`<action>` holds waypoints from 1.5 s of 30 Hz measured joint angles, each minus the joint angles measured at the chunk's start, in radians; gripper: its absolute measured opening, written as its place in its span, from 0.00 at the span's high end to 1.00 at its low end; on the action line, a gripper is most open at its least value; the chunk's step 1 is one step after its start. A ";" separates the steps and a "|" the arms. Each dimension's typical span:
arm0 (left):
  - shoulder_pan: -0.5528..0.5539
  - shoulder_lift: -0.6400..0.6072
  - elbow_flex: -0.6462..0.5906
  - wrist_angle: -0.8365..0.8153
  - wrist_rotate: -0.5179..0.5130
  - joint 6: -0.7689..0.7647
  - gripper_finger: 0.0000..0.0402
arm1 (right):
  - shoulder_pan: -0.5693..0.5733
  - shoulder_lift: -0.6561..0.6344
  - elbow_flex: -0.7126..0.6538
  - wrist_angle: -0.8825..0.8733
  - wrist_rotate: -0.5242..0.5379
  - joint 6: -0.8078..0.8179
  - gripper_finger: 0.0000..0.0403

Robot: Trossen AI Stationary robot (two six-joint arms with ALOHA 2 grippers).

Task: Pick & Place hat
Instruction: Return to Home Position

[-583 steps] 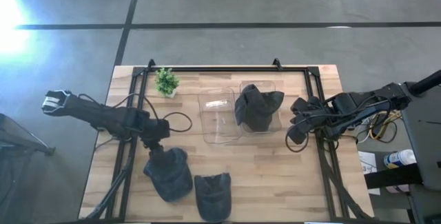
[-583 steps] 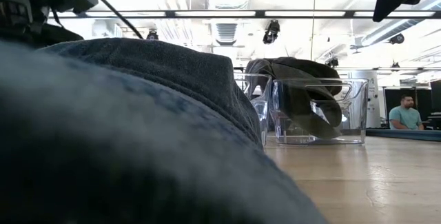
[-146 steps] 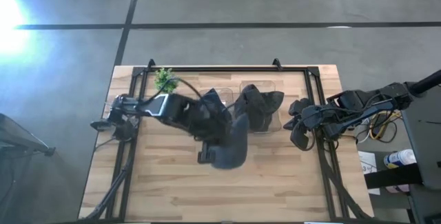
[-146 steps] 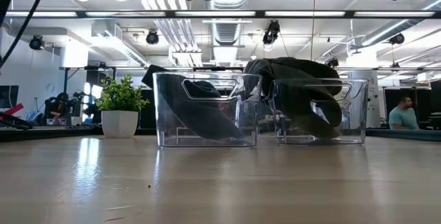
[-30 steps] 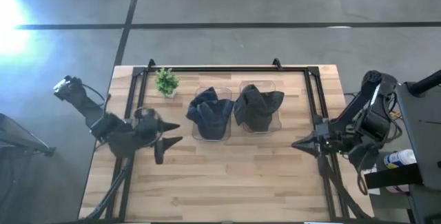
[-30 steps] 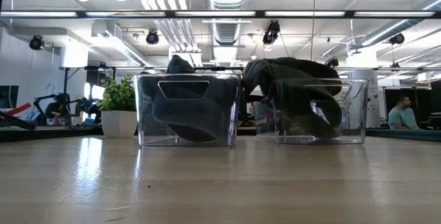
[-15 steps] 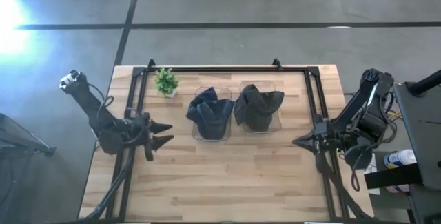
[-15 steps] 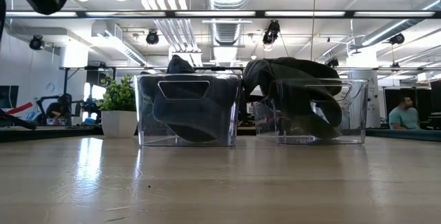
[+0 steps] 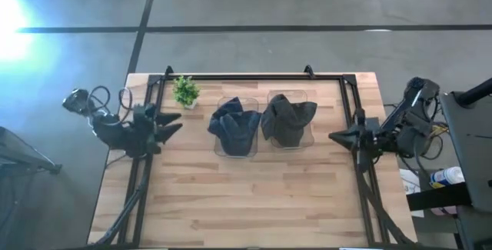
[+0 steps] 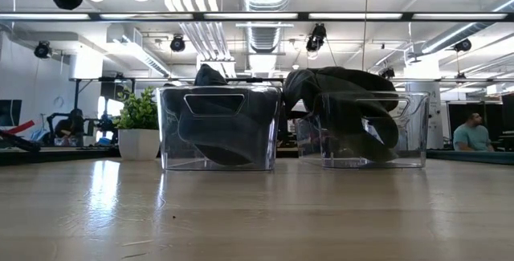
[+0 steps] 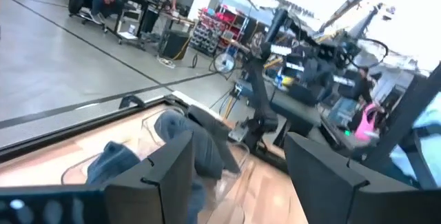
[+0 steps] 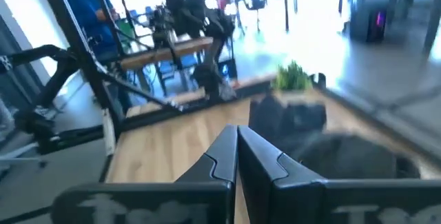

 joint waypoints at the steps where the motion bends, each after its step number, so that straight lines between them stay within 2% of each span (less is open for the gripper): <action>1: 0.038 0.003 0.002 0.009 0.032 0.002 0.46 | -0.037 0.001 -0.021 0.083 -0.029 -0.084 0.98; 4: 0.164 0.021 0.005 0.006 0.164 0.017 0.46 | -0.189 0.001 -0.069 0.230 -0.185 -0.234 0.98; 10: 0.429 0.088 0.057 0.015 0.485 0.025 0.46 | -0.580 0.015 -0.079 0.241 -0.678 -0.263 0.98; 13: 0.525 0.144 0.092 0.016 0.590 0.027 0.46 | -0.752 0.020 -0.063 0.244 -0.889 -0.304 0.98; 18: 0.665 0.231 0.146 -0.035 0.718 0.043 0.46 | -0.964 0.013 -0.059 0.217 -1.097 -0.317 0.98; 23: 0.814 0.264 0.137 -0.080 0.897 0.096 0.46 | -1.066 0.015 -0.059 0.115 -1.131 -0.355 0.98; 27: 0.887 0.237 0.076 -0.077 0.971 0.105 0.46 | -1.095 0.014 -0.066 0.091 -1.130 -0.357 0.98; 33: 0.885 0.175 -0.097 0.020 0.981 0.063 0.46 | -1.095 0.014 -0.089 0.086 -1.110 -0.323 0.98; 39: 0.885 0.154 -0.217 0.073 0.948 -0.020 0.46 | -1.095 0.017 -0.106 0.063 -1.039 -0.154 0.98; 43: 0.885 0.156 -0.259 0.077 0.960 -0.074 0.46 | -1.094 0.013 -0.111 -0.016 -1.032 -0.171 0.98; 45: 0.885 0.155 -0.284 0.113 0.961 0.031 0.46 | -1.094 0.012 -0.147 0.007 -0.995 -0.277 0.98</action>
